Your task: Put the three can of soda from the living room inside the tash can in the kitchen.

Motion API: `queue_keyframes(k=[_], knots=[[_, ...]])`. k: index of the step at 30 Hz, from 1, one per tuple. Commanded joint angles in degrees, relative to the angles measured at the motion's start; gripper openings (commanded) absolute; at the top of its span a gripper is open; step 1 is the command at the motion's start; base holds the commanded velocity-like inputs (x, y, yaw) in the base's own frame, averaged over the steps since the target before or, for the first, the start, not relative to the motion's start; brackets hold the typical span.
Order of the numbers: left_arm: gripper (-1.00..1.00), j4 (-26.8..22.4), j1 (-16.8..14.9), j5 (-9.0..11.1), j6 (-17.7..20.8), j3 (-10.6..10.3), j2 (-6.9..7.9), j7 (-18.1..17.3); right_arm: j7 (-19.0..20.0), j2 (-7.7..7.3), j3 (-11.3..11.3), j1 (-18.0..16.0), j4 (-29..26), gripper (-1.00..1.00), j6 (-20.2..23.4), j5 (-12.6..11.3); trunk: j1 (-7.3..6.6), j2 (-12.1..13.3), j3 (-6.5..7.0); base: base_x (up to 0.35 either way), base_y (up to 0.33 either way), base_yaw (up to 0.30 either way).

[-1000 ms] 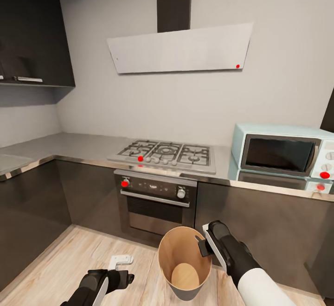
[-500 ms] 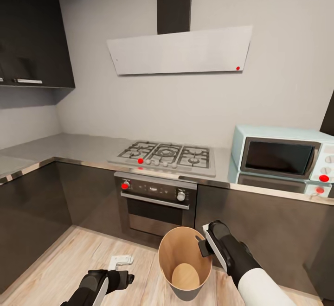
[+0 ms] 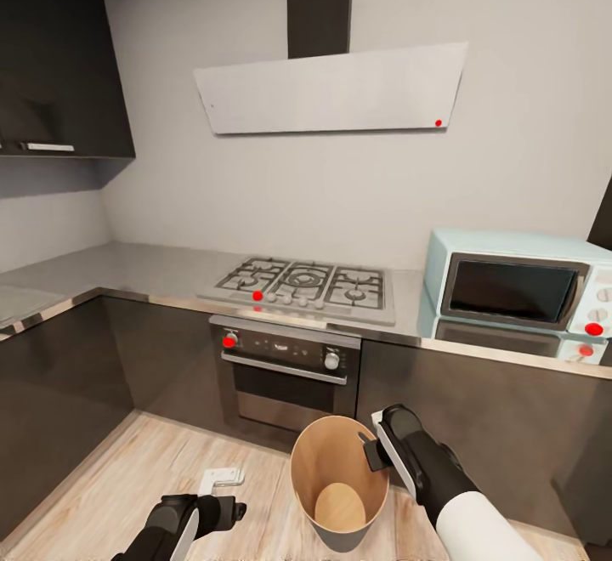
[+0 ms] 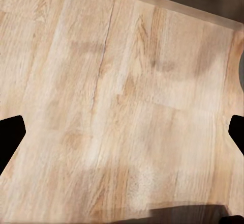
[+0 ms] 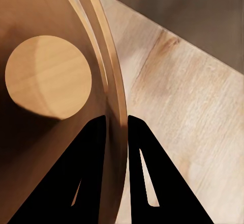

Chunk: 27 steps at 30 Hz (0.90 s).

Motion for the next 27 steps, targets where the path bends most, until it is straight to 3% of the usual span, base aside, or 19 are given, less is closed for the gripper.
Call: queue_keyframes(k=[1,27], knots=[[1.00,0.01,0.00,0.00,0.00,0.01,0.00,0.00,0.19,-0.03,-0.03,-0.02,-0.03,-1.00,-0.03,-0.52,-0.23,0.41,0.10,0.000,0.000,0.000],[1.00,0.03,0.00,0.00,-0.01,-0.02,-0.01,0.00,0.27,-0.10,-0.09,-0.02,0.00,-1.00,-0.12,-0.52,-5.94,10.84,2.48,0.000,0.000,0.000]])
